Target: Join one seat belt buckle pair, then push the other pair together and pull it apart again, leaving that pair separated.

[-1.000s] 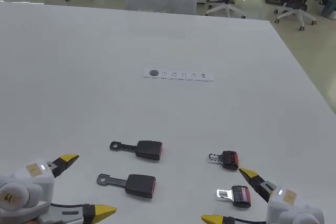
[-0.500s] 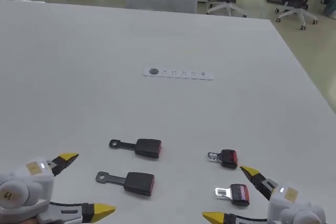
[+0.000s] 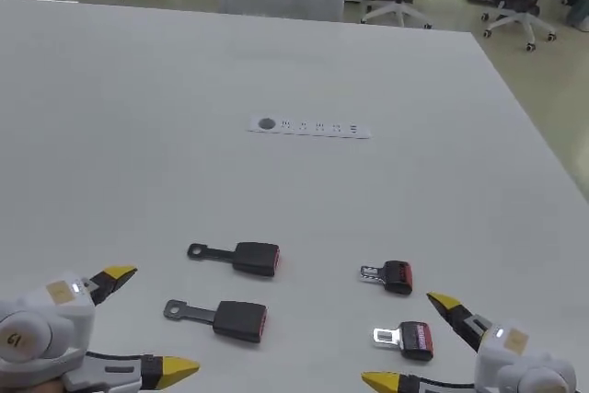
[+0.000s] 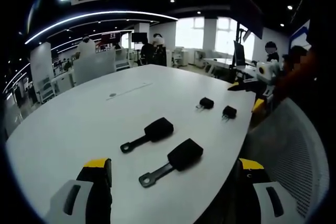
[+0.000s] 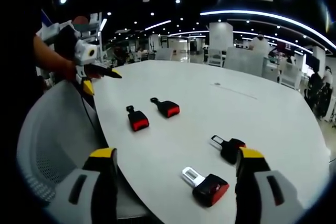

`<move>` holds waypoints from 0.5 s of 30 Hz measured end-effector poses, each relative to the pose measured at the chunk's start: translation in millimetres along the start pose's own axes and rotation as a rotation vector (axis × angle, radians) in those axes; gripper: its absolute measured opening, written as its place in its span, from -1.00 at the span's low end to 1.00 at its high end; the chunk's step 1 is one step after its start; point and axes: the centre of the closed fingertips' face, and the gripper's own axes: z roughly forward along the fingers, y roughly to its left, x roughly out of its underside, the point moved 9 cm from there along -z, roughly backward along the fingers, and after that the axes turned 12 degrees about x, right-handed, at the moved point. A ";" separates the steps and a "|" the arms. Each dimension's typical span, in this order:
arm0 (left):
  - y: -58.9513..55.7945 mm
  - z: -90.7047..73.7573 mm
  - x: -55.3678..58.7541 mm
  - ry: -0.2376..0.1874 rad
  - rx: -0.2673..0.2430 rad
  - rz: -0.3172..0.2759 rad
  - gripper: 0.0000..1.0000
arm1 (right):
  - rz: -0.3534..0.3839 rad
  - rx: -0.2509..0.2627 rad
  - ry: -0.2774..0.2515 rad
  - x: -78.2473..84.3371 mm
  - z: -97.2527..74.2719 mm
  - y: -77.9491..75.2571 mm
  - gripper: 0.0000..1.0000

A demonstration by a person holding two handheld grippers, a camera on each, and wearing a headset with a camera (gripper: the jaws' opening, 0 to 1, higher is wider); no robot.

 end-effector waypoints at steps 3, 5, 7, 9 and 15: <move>-0.6 1.4 -2.0 0.002 0.001 0.001 1.00 | 0.006 -0.003 -0.001 0.9 -0.7 -3.4 0.92; -1.2 3.1 -3.4 0.008 0.004 0.004 1.00 | 0.007 -0.006 0.006 2.4 -0.3 -4.8 0.91; -1.4 5.0 -4.8 0.012 0.007 0.007 1.00 | 0.003 -0.008 0.011 4.2 0.0 -6.2 0.91; 0.6 6.5 -5.5 0.018 0.013 0.009 1.00 | -0.001 -0.012 0.020 5.1 0.0 -7.4 0.91; 3.9 13.0 -4.1 0.055 0.034 0.042 1.00 | -0.008 -0.027 0.038 9.6 1.7 -11.9 0.88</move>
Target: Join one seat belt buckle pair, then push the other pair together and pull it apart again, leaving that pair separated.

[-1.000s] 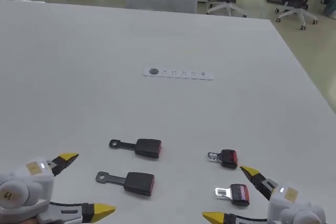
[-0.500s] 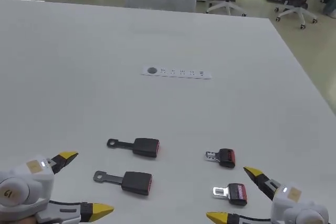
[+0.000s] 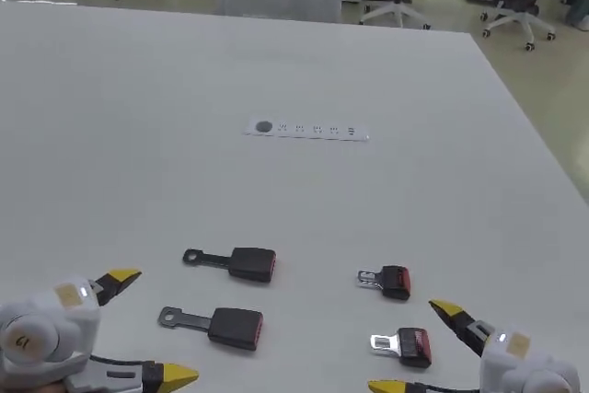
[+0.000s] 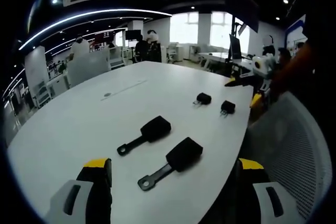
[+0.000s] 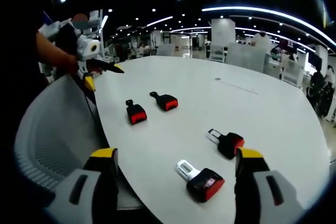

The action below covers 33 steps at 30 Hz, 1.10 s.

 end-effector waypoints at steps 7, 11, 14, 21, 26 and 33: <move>4.2 10.1 -0.9 0.026 0.020 0.017 1.00 | -0.007 -0.024 0.024 4.0 3.0 -3.9 0.86; 6.1 15.6 -1.8 0.044 0.031 0.026 1.00 | -0.014 -0.034 0.039 5.5 6.0 -6.0 0.86; 8.1 19.5 -1.8 0.050 0.039 0.027 0.99 | -0.021 -0.040 0.047 7.6 8.6 -7.9 0.84; 15.4 32.2 1.6 0.077 0.062 0.025 0.98 | -0.018 -0.051 0.073 15.2 14.4 -14.9 0.78; 20.8 42.9 4.7 0.105 0.084 0.028 0.97 | -0.015 -0.055 0.093 20.3 18.3 -19.8 0.77; 26.0 58.2 7.3 0.146 0.117 0.041 0.95 | -0.042 -0.075 0.127 25.6 24.8 -27.5 0.72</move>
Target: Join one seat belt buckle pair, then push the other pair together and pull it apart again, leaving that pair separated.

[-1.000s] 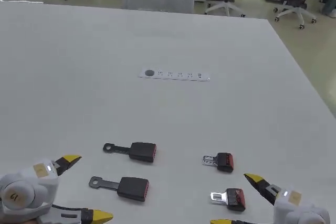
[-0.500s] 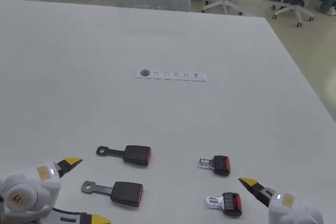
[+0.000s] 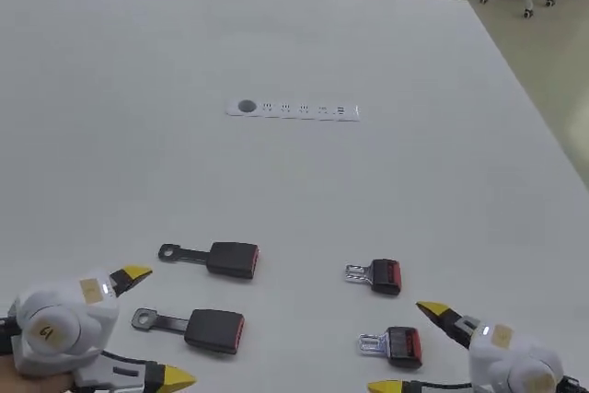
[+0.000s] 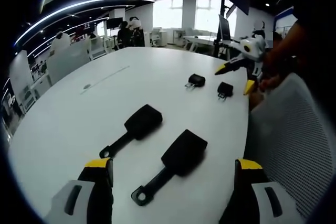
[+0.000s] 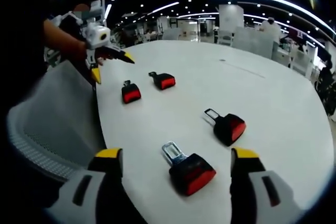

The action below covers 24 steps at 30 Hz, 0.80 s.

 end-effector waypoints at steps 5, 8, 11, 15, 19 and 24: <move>4.5 11.0 2.7 0.056 0.035 0.037 0.94 | -0.002 -0.018 0.016 3.2 3.6 -6.1 0.70; 5.0 16.9 3.3 0.088 0.059 0.055 0.93 | -0.015 -0.039 0.032 5.8 4.5 -6.5 0.67; 6.2 23.5 2.3 0.101 0.080 0.066 0.87 | -0.025 -0.057 0.051 7.7 5.3 -8.9 0.64; 7.4 30.9 3.6 0.130 0.102 0.076 0.81 | -0.041 -0.078 0.073 10.2 6.7 -11.1 0.60; 8.7 36.7 5.1 0.153 0.123 0.091 0.75 | -0.073 -0.095 0.102 12.8 10.0 -14.3 0.60; 10.3 44.5 6.6 0.186 0.158 0.105 0.63 | -0.097 -0.131 0.117 12.5 12.9 -16.5 0.57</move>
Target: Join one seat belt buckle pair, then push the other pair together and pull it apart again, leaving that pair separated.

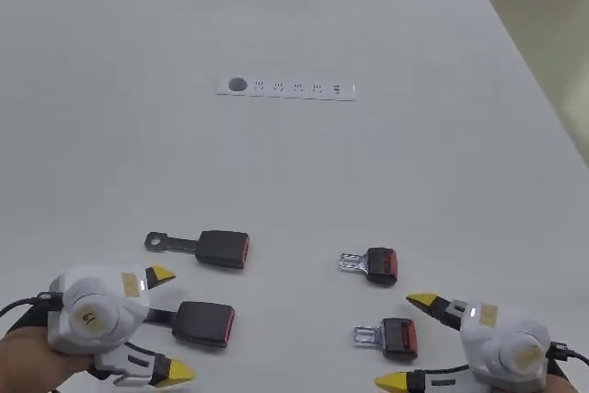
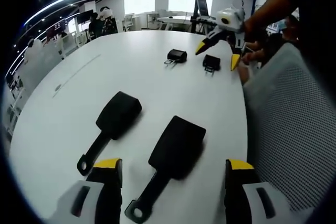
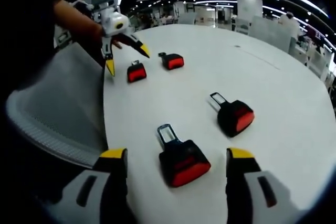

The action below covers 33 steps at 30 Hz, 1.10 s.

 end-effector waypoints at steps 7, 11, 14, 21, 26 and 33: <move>5.4 9.3 -1.2 0.027 0.034 0.019 0.48 | -0.028 -0.055 0.032 1.3 2.1 -0.7 0.45; 8.8 13.5 -1.6 0.055 0.046 0.051 0.38 | -0.043 -0.085 0.054 3.7 2.7 -0.8 0.35; 11.0 16.5 0.3 0.070 0.049 0.055 0.29 | -0.080 -0.111 0.058 5.3 4.0 -3.2 0.23; 15.8 14.2 -2.2 0.082 0.061 0.114 0.05 | -0.098 -0.127 0.085 5.1 2.7 -10.2 0.05; 15.9 15.9 -4.0 0.086 0.078 0.146 -0.03 | -0.132 -0.143 0.091 4.4 4.3 -13.3 -0.04; 14.3 19.0 -8.1 0.108 0.119 0.201 -0.27 | -0.148 -0.163 0.087 2.9 5.9 -19.4 -0.19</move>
